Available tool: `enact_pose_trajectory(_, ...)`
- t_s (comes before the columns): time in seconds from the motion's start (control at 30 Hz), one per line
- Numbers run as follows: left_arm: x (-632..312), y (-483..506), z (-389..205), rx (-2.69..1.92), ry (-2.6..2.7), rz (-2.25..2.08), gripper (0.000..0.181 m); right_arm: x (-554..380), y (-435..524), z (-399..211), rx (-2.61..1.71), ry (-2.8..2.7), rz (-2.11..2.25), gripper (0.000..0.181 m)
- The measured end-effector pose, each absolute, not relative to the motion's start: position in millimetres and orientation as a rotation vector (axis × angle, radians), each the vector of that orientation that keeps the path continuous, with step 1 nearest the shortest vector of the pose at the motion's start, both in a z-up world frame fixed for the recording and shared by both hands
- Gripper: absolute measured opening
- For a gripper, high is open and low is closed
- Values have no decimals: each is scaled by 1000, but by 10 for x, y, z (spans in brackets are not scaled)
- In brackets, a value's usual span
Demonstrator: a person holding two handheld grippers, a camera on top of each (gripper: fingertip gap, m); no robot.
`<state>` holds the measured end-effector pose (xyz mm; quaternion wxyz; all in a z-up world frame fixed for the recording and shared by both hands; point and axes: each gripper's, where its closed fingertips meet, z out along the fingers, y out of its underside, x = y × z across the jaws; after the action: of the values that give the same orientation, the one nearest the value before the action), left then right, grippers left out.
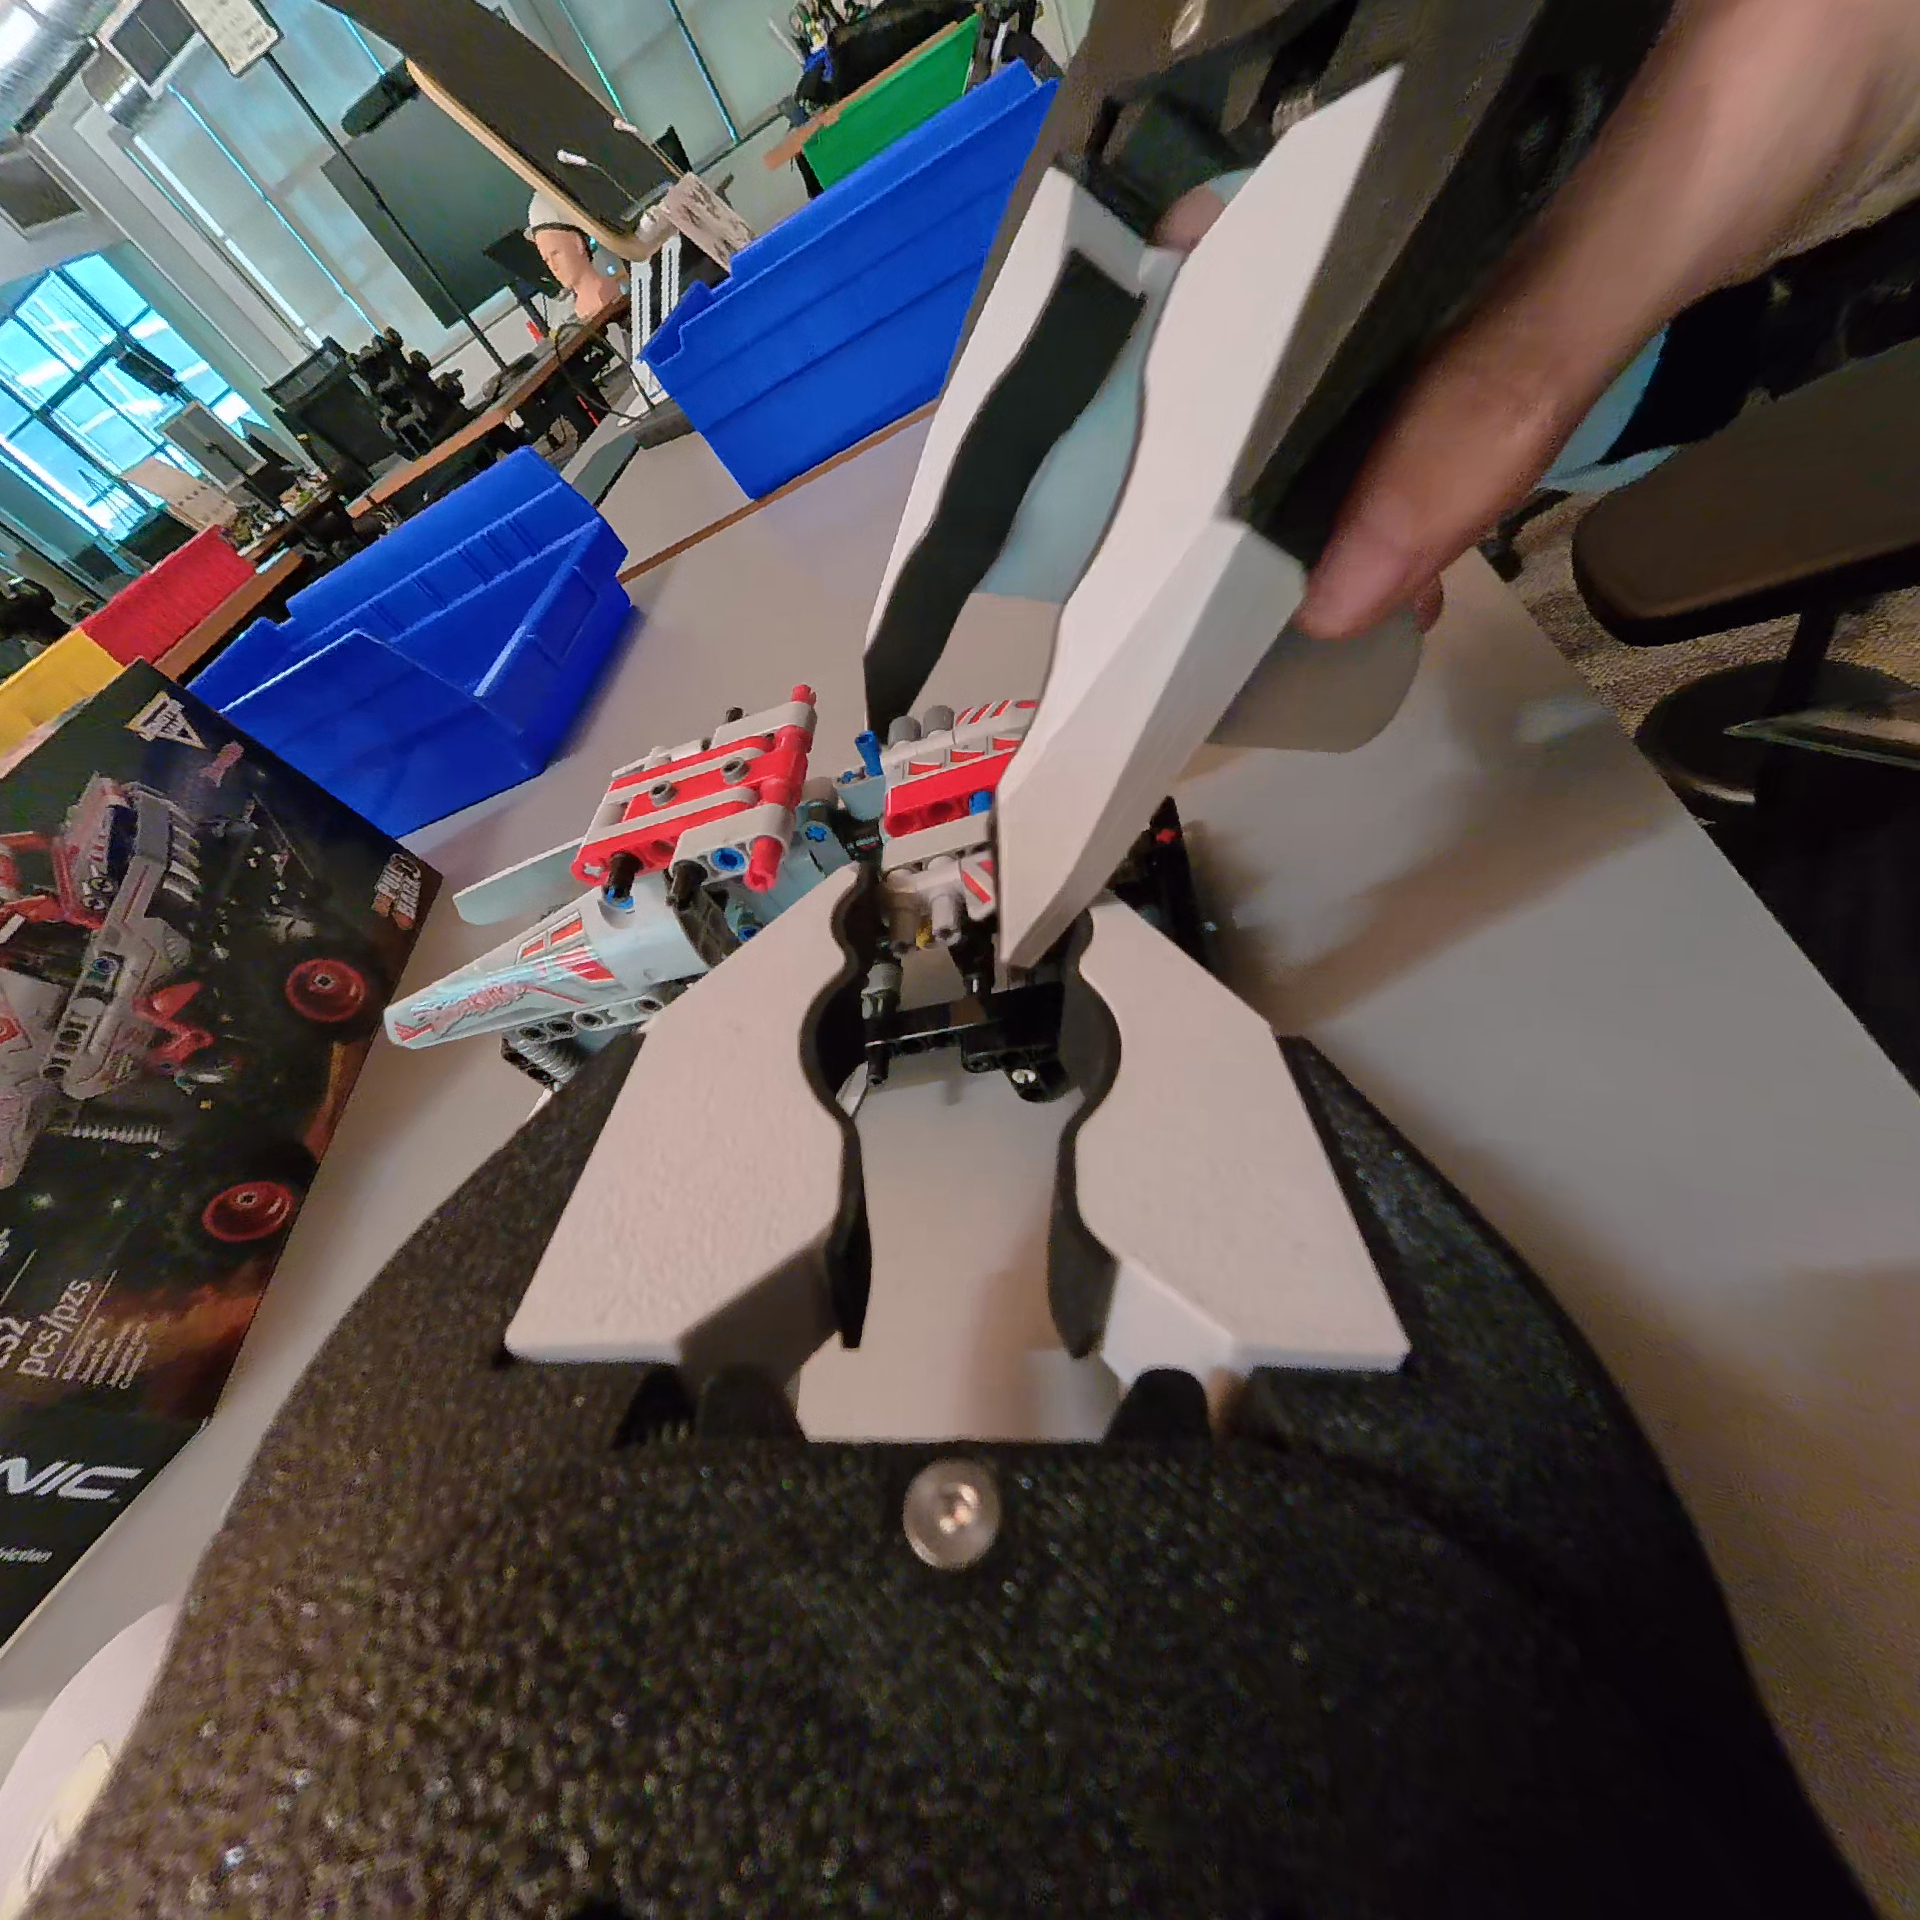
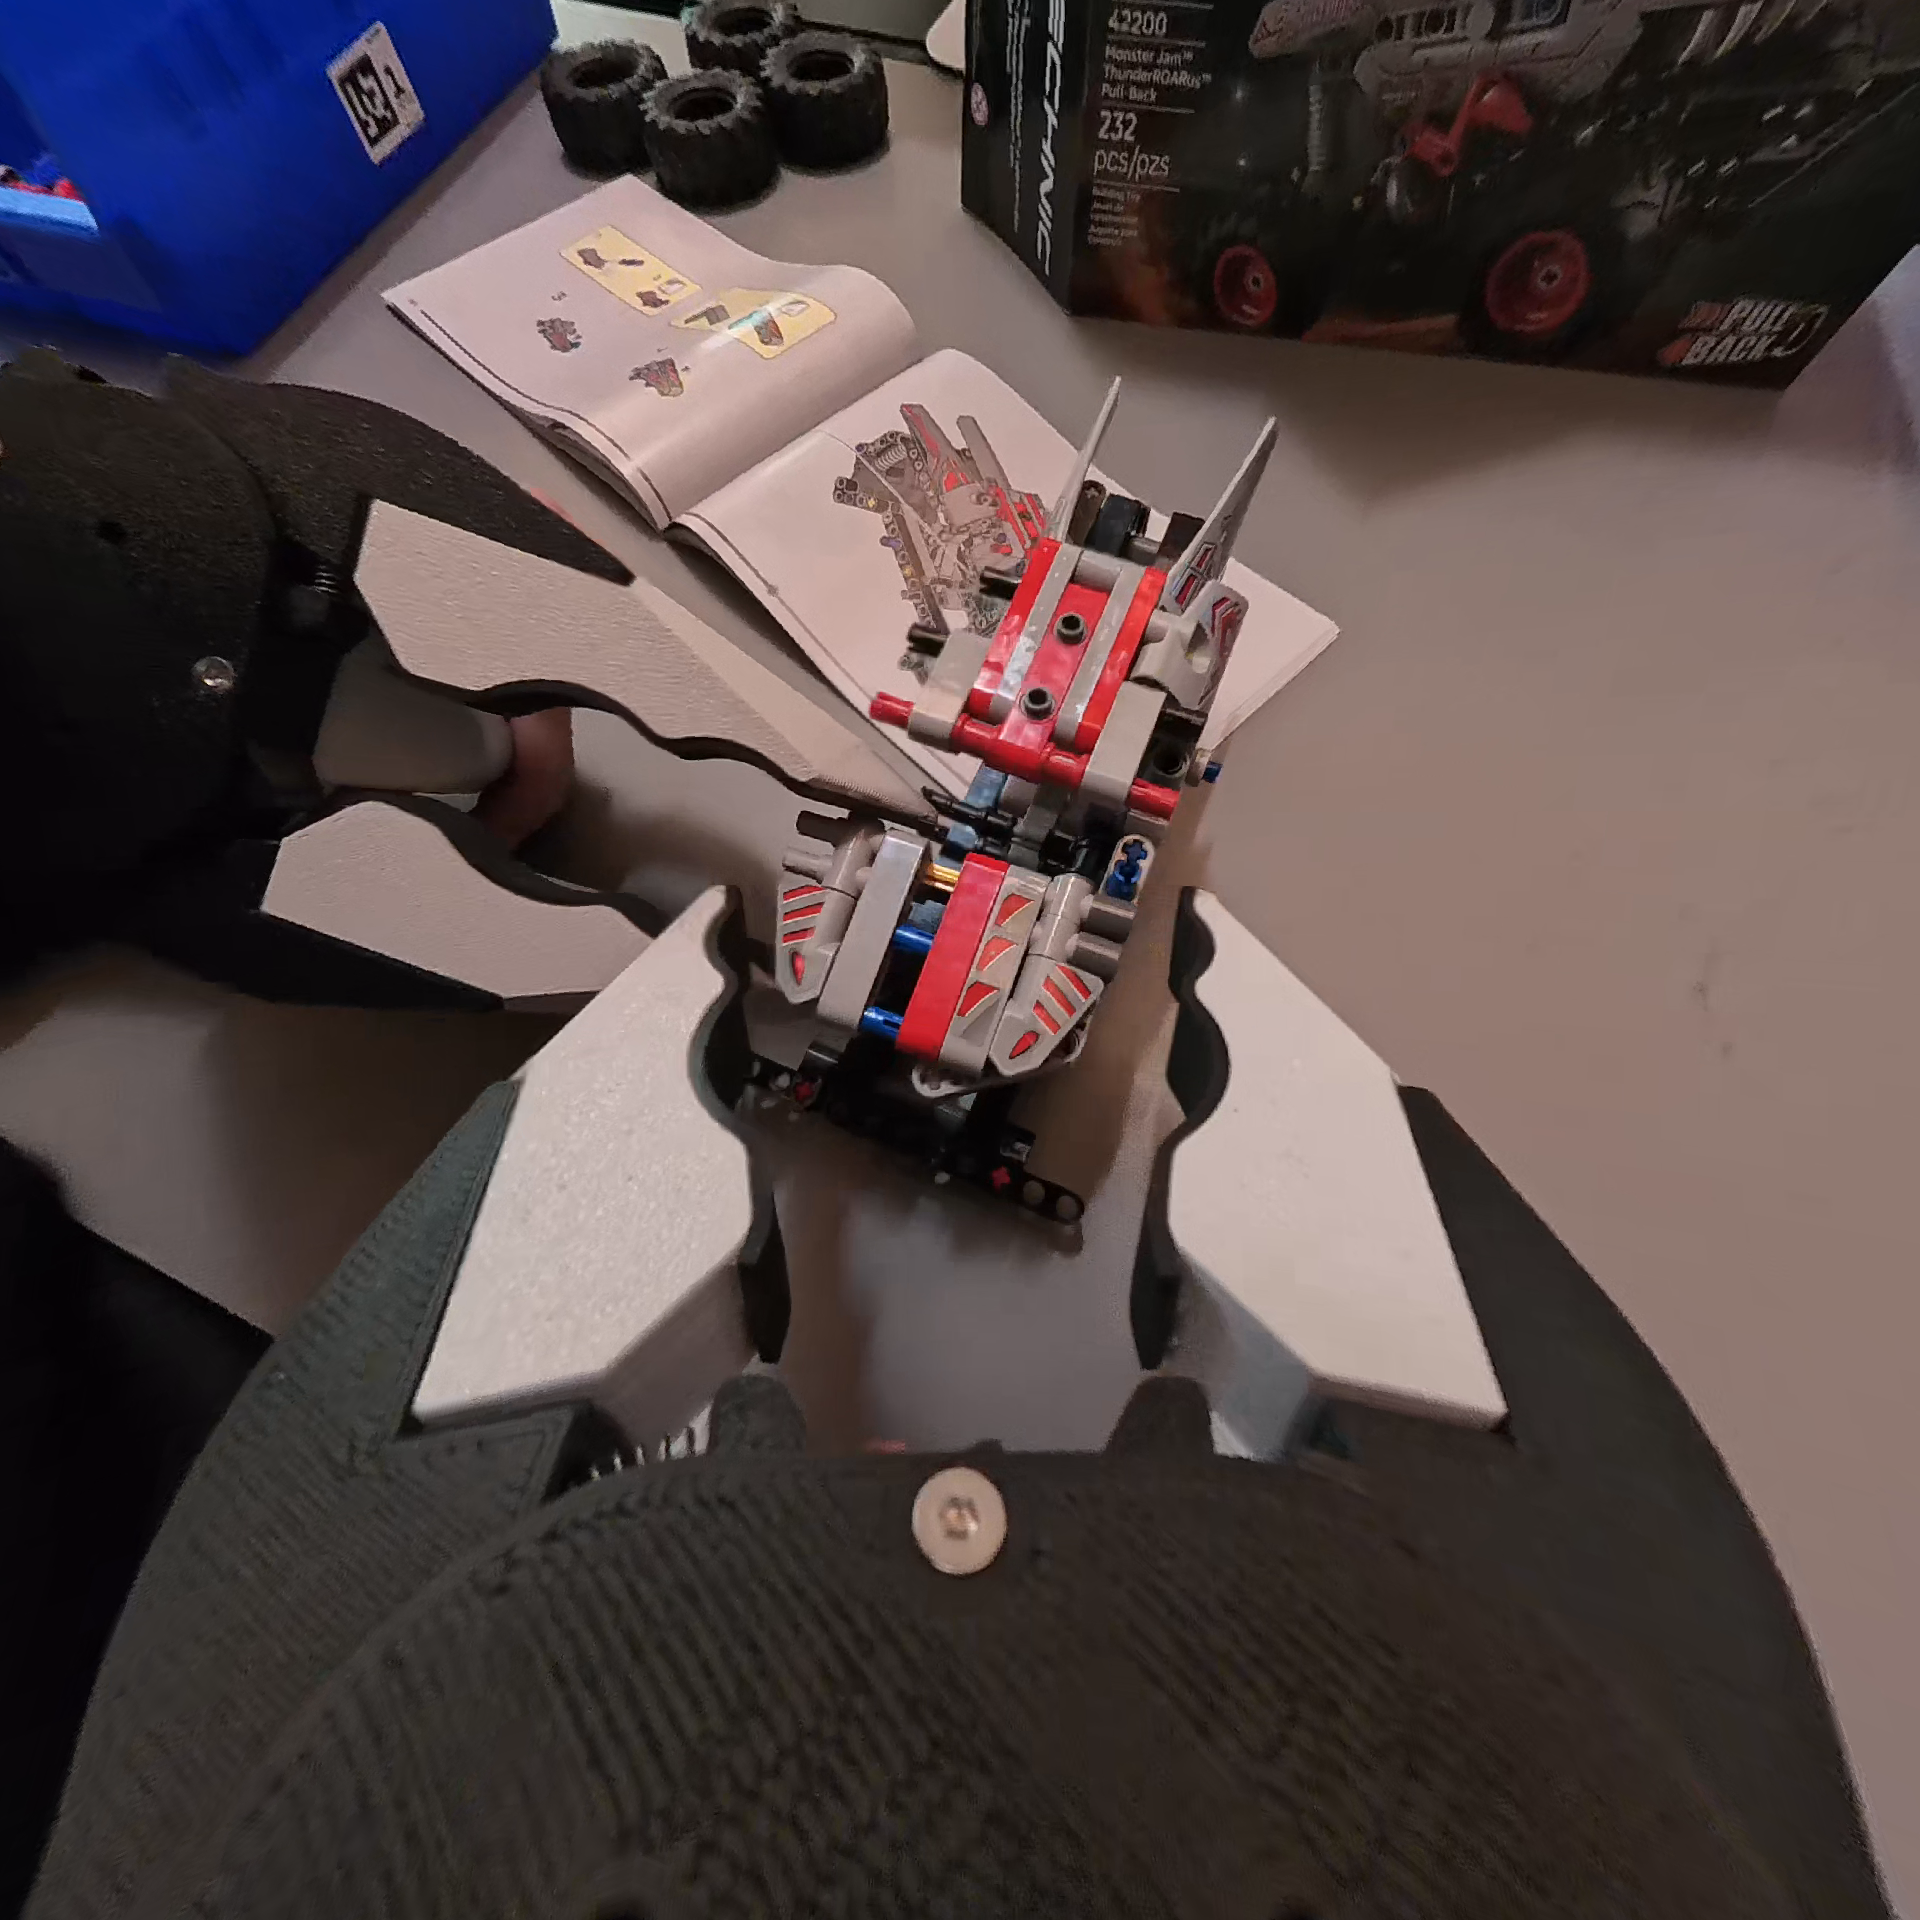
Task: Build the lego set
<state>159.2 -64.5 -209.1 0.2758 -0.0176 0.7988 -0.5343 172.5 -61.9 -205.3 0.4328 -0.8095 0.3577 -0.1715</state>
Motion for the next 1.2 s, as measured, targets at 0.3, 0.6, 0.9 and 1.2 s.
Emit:
enact_pose_trajectory(0.3,1615,-642,-2098,-27,2139,-1417,30,1617,-709,-2077,-1864,991,-287,89)
enact_pose_trajectory(0.6,1604,-651,-2113,6,2196,-1443,31,1591,-665,-2045,-1840,933,-270,71)
enact_pose_trajectory(0.9,1627,-652,-2144,25,2212,-1420,31,1605,-721,-2060,-1865,878,-304,60)
enact_pose_trajectory(1.2,1638,-636,-2159,74,2199,-1394,31,1607,-721,-2055,-1884,808,-365,59)
